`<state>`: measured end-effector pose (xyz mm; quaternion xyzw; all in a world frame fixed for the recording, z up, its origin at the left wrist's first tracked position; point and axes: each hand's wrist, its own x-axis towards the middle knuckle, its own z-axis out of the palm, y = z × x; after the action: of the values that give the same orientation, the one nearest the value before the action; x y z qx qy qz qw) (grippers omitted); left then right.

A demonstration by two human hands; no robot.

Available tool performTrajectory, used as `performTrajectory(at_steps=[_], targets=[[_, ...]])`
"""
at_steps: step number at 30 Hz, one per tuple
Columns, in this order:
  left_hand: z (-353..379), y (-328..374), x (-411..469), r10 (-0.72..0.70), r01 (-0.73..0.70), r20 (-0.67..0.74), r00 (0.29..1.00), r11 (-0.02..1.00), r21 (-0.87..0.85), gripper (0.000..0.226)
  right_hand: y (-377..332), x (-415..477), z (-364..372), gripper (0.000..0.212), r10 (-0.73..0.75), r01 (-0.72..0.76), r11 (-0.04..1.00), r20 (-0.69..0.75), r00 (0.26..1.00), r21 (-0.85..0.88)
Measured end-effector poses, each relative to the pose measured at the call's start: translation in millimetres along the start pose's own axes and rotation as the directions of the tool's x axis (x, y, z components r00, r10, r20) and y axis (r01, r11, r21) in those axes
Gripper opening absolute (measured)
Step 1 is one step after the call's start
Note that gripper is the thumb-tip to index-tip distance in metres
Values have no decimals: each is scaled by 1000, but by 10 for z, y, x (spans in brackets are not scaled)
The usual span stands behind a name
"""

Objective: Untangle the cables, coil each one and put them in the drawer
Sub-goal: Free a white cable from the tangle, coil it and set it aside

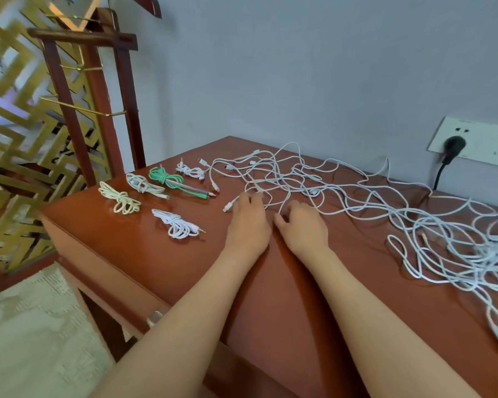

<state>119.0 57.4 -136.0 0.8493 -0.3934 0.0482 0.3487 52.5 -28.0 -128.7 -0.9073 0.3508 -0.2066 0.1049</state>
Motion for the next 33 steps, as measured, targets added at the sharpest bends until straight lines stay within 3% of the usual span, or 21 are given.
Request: performTrajectory(at_steps=[2, 4, 6, 11, 13, 16, 18, 20, 23, 25, 27, 29, 33], targets=[[38, 70, -14, 75, -73, -40, 996, 996, 60, 39, 105, -58, -75, 27, -12, 12, 999, 9, 1000, -31], [68, 128, -10, 203, -181, -202, 958, 976, 123, 30, 226, -133, -185, 24, -10, 11, 999, 18, 1000, -48], [119, 121, 4, 220, -185, -296, 929, 972, 144, 25, 383, -202, -290, 22, 8, -7, 997, 12, 1000, -76], [96, 142, 8, -135, 158, -107, 985, 956, 248, 36, 788, -340, -470, 14, 153, -163, 972, -72, 986, -167], [122, 205, 7, -66, 66, -10, 998, 942, 328, 30, 907, -386, -511, 18, 191, -210, 957, -114, 975, -199], [216, 419, -62, 180, -203, 127, 975, 958, 202, 19, 987, -446, -498, 24, 161, -202, 960, -209, 965, -196], [319, 600, -126, 284, -307, 169, 944, 943, 127, 22, 990, -493, -492, 27, 76, -127, 986, -393, 916, -106], [421, 765, -154, 350, -372, 203, 914, 925, 80, 26, 974, -543, -541, 33, -46, 61, 998, -540, 841, 9], [537, 957, -133, 419, -443, 282, 863, 896, 23, 26, 954, -608, -646, 39, -210, 321, 937, -509, 835, 139], [595, 1056, -73, 449, -481, 348, 823, 877, 6, 25, 964, -604, -671, 40, -245, 358, 914, -442, 863, 193], [655, 1121, -4, 449, -471, 388, 805, 881, -42, 27, 1013, -559, -636, 43, -202, 292, 926, -340, 918, 240], [708, 1151, 69, 421, -388, 379, 824, 907, -164, 28, 1120, -488, -592, 40, -66, 150, 936, -262, 963, 318], [758, 1163, 234, 279, -21, 376, 884, 826, -563, 38, 1290, -298, -589, 22, 184, -79, 924, -255, 949, 373]])
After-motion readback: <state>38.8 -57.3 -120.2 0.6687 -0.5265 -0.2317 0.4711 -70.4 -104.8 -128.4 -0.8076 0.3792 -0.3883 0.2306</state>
